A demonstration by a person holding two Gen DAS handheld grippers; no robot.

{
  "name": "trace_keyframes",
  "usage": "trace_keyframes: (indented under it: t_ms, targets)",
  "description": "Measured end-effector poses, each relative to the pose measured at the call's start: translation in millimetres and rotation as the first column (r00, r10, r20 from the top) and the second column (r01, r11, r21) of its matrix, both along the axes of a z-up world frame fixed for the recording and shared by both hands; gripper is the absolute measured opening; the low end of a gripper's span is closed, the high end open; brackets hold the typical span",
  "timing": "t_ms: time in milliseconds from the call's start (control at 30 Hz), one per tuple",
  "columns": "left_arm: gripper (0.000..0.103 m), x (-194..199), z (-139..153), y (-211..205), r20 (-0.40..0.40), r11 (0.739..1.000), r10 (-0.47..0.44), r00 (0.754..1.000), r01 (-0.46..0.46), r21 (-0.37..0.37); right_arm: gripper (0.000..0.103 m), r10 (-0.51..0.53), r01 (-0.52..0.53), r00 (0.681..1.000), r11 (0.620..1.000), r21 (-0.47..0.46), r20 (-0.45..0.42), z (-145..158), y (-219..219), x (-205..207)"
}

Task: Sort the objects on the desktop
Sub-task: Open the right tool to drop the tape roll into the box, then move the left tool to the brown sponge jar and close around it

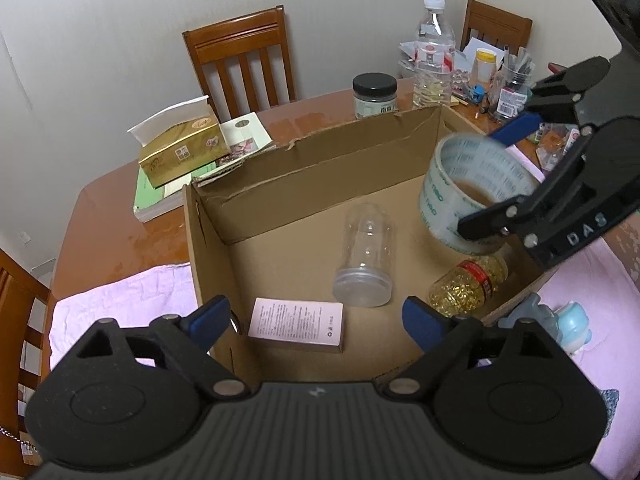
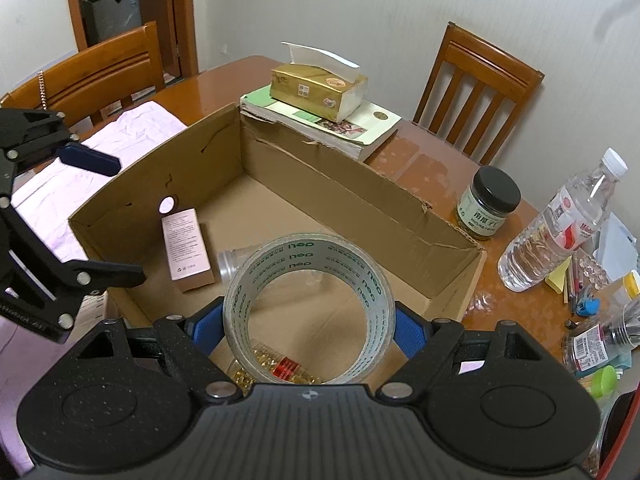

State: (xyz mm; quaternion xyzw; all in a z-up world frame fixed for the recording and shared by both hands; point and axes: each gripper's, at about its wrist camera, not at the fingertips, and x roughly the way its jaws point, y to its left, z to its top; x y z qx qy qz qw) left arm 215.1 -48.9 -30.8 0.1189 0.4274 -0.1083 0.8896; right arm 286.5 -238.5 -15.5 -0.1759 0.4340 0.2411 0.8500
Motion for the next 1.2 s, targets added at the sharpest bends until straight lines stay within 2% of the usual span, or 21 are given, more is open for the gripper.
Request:
trace_keyframes:
  t_ms: [67,367,733,1200]
  targets:
    - [0.093,-1.7,-0.4,0.0,0.0,1.0,-0.001,1.0,0.001,0.003,0.094,-0.015,0.015,1.0,1.0,0.002,0.01,-0.3,-1.4,2.8]
    - [0.093,-9.2,2.5,0.0,0.002,1.0,-0.003,1.0,0.003,0.007,0.103,-0.034,0.034,0.999,0.999,0.02,0.018,6.8,-6.2,-0.4]
    - [0.093,-30.0,6.7,3.0,0.001,1.0,-0.001,1.0,0.001,0.017,0.103,-0.018,0.017,1.0,1.0,0.02,0.013,12.6,-11.1,-26.8]
    - [0.093,-77.9,-0.9,-2.1,-0.026,1.0,-0.021,0.999,0.021,0.004,0.103,0.008,-0.008,1.0,1.0,0.018,0.013,15.6,-13.5,-83.1]
